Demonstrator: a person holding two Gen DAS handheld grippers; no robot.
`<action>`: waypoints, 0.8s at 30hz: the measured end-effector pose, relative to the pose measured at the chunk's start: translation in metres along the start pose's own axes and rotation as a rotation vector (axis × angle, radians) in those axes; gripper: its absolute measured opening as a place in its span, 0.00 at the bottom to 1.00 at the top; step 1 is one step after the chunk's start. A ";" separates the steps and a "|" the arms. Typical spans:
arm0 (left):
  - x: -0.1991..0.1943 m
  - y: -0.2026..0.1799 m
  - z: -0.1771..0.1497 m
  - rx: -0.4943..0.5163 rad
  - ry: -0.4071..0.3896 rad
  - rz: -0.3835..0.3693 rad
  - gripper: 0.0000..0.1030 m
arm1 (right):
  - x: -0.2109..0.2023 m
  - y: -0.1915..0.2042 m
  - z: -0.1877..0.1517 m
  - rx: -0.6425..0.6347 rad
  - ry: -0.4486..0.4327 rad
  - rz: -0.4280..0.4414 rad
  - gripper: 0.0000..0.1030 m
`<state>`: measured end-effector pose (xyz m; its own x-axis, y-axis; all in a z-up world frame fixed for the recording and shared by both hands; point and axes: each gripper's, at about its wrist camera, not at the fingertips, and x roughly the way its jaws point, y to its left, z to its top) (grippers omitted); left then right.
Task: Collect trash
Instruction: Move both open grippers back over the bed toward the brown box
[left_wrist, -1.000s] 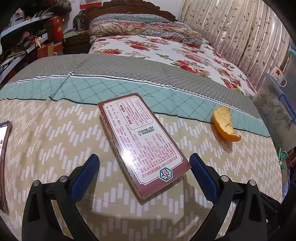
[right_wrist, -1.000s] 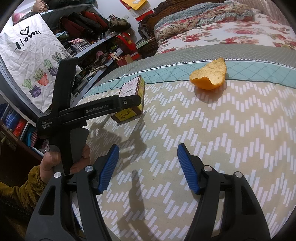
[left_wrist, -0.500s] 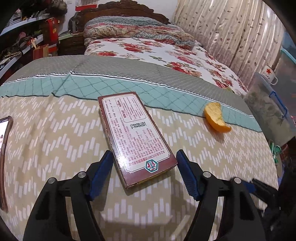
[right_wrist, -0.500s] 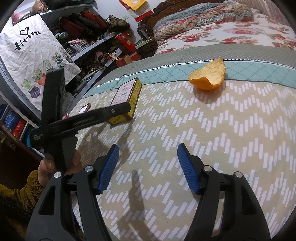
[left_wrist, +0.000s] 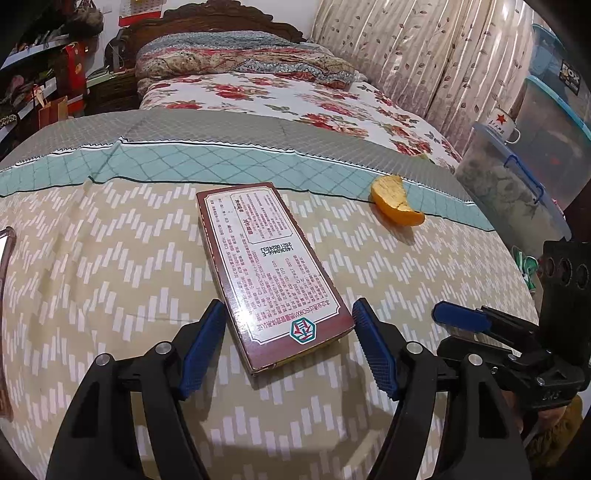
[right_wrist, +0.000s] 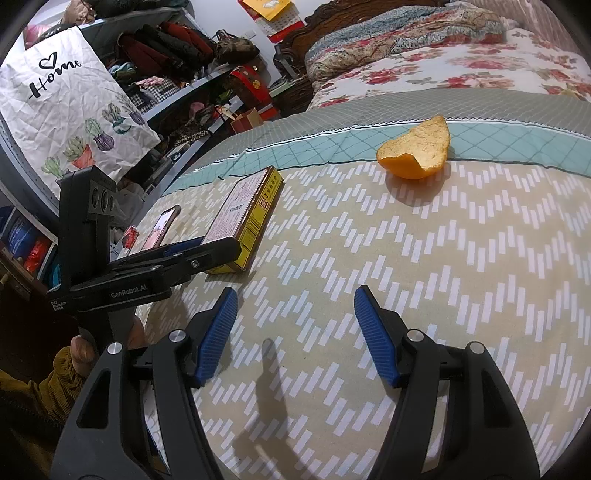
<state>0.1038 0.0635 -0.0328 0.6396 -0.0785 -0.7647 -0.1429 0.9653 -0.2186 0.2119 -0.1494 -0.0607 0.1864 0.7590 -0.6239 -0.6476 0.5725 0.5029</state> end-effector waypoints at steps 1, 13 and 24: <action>0.000 -0.001 0.000 0.002 0.001 0.004 0.66 | 0.000 0.000 0.000 0.000 0.000 0.000 0.65; 0.009 0.002 0.015 -0.032 0.007 0.069 0.86 | 0.000 0.000 0.000 0.000 0.000 0.001 0.65; 0.009 0.004 0.015 -0.050 -0.016 0.021 0.63 | -0.020 -0.015 0.007 0.054 -0.132 -0.087 0.65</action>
<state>0.1207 0.0709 -0.0316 0.6476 -0.0537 -0.7601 -0.1938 0.9531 -0.2324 0.2228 -0.1711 -0.0511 0.3378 0.7379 -0.5843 -0.5847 0.6510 0.4841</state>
